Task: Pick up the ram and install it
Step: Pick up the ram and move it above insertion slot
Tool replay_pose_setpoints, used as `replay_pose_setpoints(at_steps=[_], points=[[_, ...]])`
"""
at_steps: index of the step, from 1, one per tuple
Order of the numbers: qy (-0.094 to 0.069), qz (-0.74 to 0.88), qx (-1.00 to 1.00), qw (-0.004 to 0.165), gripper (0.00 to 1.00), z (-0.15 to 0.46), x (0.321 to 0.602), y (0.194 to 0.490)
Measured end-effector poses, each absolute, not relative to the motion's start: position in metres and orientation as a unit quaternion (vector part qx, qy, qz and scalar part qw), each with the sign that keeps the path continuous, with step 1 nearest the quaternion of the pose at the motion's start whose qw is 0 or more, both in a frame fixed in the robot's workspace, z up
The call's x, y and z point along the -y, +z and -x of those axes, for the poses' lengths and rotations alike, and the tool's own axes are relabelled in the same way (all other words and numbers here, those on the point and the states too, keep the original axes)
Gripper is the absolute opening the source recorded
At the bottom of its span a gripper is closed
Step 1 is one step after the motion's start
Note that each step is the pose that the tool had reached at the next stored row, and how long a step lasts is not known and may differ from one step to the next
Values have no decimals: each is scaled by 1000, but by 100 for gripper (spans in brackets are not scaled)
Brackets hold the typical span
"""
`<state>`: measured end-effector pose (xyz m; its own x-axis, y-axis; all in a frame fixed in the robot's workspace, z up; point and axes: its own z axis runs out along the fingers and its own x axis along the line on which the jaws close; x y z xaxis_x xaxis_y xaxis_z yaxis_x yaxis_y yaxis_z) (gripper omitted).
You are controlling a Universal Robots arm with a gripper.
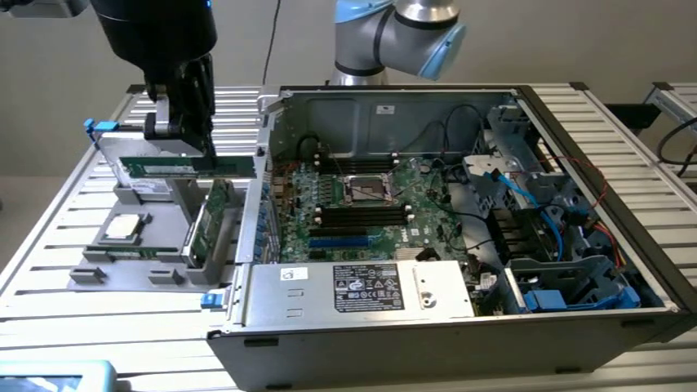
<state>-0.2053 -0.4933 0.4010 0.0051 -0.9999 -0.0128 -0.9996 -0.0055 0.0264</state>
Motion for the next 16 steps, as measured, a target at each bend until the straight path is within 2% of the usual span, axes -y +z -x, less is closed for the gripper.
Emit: replay_pose_setpoints(at_steps=[16], points=[[-14, -710, 704, 5, 13, 132, 488, 399]])
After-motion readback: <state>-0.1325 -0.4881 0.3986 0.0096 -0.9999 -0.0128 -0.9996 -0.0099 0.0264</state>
